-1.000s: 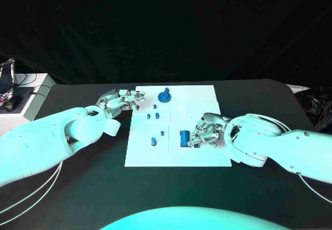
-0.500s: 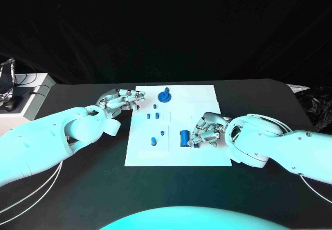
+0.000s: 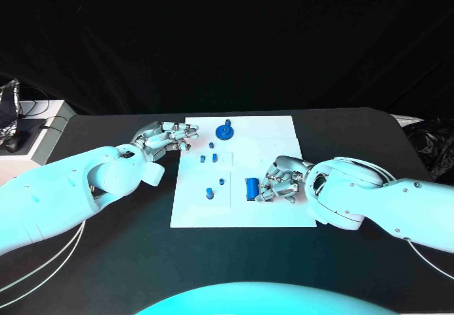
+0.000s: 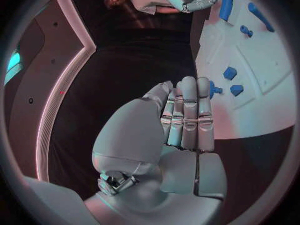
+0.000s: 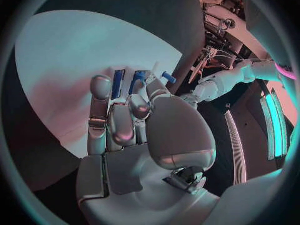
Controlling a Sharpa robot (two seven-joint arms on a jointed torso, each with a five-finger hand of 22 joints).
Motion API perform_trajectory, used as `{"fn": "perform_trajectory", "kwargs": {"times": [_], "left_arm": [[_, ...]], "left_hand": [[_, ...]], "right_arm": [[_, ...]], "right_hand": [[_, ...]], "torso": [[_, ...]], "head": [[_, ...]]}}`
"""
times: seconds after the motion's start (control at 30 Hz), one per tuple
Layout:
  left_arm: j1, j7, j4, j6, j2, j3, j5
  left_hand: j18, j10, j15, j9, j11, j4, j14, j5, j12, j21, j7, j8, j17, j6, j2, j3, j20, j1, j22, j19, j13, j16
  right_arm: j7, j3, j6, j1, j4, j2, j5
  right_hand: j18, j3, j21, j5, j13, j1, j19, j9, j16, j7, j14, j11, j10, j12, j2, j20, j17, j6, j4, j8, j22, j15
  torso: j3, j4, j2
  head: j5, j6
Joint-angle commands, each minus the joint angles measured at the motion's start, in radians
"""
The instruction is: Assemble the parts on the task board
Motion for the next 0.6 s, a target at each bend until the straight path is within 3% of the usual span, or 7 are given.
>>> {"fn": "perform_trajectory", "kwargs": {"times": [0.03, 0.6], "left_arm": [[0.000, 0.005, 0.002, 0.019, 0.002, 0.001, -0.002], [-0.001, 0.005, 0.002, 0.020, 0.002, 0.001, -0.002]], "left_hand": [[0.000, -0.008, 0.004, 0.001, -0.001, 0.000, 0.000, 0.005, 0.003, -0.005, 0.000, 0.001, -0.001, -0.007, 0.003, 0.004, -0.002, -0.007, 0.001, 0.007, 0.000, -0.003], [0.000, -0.008, 0.004, 0.001, -0.001, 0.000, 0.000, 0.005, 0.003, -0.005, 0.000, 0.001, -0.001, -0.007, 0.003, 0.004, -0.002, -0.007, 0.001, 0.007, 0.000, -0.003]], "right_arm": [[-0.010, 0.000, 0.004, -0.002, -0.005, 0.007, -0.033], [-0.032, 0.000, -0.037, -0.015, -0.036, 0.031, -0.077]], "right_hand": [[-0.015, -0.002, 0.005, -0.002, 0.002, 0.001, 0.051, -0.003, 0.004, -0.006, -0.002, 0.001, 0.006, 0.004, 0.014, -0.008, 0.003, 0.004, -0.013, 0.001, 0.002, -0.006], [-0.016, -0.021, 0.014, 0.009, 0.004, -0.013, 0.051, 0.000, 0.005, -0.008, -0.002, -0.001, 0.009, 0.006, 0.065, -0.009, 0.006, -0.002, -0.028, 0.007, 0.005, -0.007]], "torso": [[0.0003, 0.0015, 0.000], [0.0003, 0.0006, -0.001]], "head": [[0.000, 0.000], [0.001, -0.003]]}}
